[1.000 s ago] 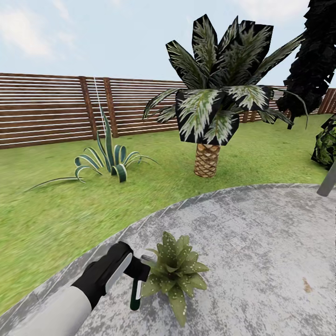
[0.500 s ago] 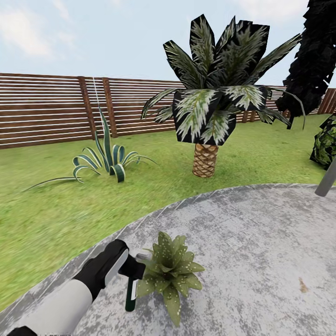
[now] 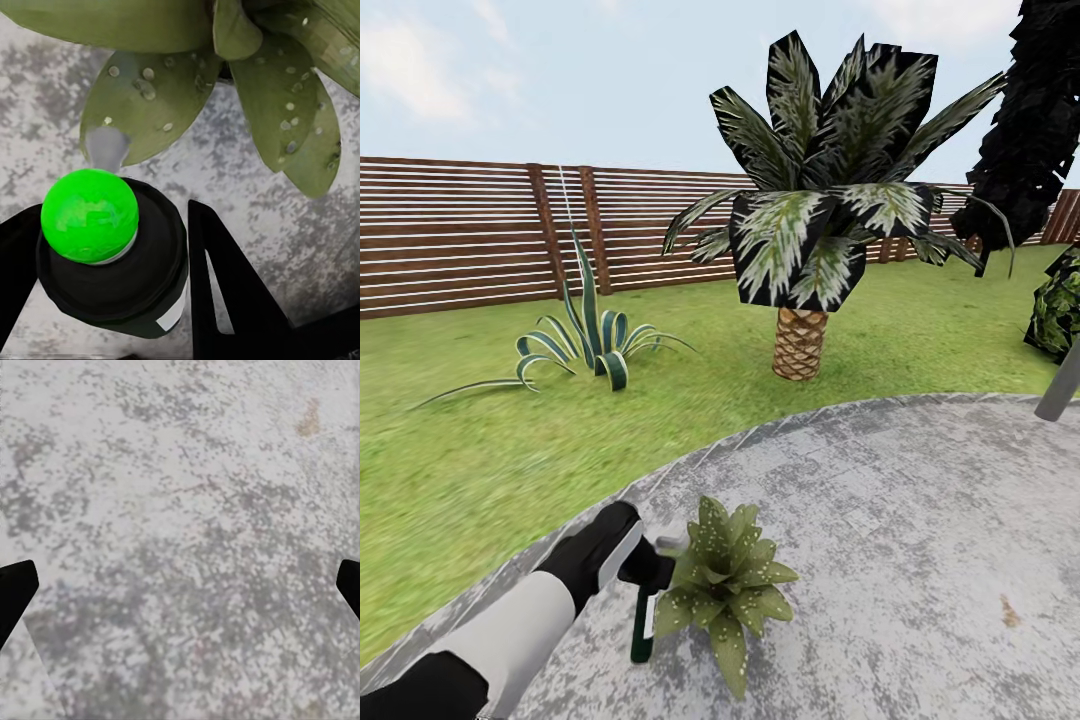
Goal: Pick up the pesticide atomizer in the garden and spray insectifuge to fully cover both potted plants in the garden.
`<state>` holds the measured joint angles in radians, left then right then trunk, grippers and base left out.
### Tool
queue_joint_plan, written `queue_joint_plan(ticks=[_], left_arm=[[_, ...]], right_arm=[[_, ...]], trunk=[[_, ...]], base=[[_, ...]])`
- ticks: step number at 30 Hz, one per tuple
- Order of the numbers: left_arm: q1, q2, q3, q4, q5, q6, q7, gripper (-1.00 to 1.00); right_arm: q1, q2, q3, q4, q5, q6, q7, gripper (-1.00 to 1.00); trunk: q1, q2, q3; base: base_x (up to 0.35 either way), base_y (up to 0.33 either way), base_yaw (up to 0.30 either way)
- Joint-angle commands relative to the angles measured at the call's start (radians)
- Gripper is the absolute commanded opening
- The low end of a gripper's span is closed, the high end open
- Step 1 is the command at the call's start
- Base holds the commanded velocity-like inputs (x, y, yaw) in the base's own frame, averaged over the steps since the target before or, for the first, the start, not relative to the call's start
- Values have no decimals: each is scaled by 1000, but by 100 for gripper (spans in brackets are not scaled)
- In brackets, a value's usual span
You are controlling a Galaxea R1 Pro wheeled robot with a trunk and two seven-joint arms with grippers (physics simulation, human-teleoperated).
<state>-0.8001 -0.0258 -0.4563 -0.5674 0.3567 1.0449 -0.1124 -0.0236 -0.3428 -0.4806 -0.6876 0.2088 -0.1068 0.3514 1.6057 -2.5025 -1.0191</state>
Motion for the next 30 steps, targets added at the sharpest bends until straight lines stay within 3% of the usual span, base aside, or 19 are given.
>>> queue_joint_plan(ticks=[1, 6, 13, 18, 24, 30], left_arm=[[-2, 1, -2, 10, -6, 2, -9, -100], [-40, -1, -1, 95, -4, 2, -14, -100], [-52, 2, 1, 117, -8, 2, -3, -100], [-52, 2, 55, 118, -16, 2, 4, -100], [-53, -4, 70, 132, -7, -19, 51, -100], [-69, -50, 68, 182, -7, -32, 52, -100]], right_arm=[[-1, 1, -6, 0, 11, -5, 7, 100], [-1, 1, -6, 0, 11, -5, 7, 100], [-1, 1, -9, 0, 11, -5, 8, 100], [-1, 1, -6, 0, 11, -5, 8, 100], [-1, 1, -11, 0, 10, -6, 7, 100], [-1, 1, -12, -1, 9, -7, 7, 100]], trunk=[[0, 0, -1], [0, 0, -1], [0, 0, -1], [0, 0, -1], [0, 0, -1], [0, 0, -1]], base=[[0, 0, 0], [0, 0, 0], [0, 0, 0], [0, 0, 0], [0, 0, 0], [0, 0, -5]])
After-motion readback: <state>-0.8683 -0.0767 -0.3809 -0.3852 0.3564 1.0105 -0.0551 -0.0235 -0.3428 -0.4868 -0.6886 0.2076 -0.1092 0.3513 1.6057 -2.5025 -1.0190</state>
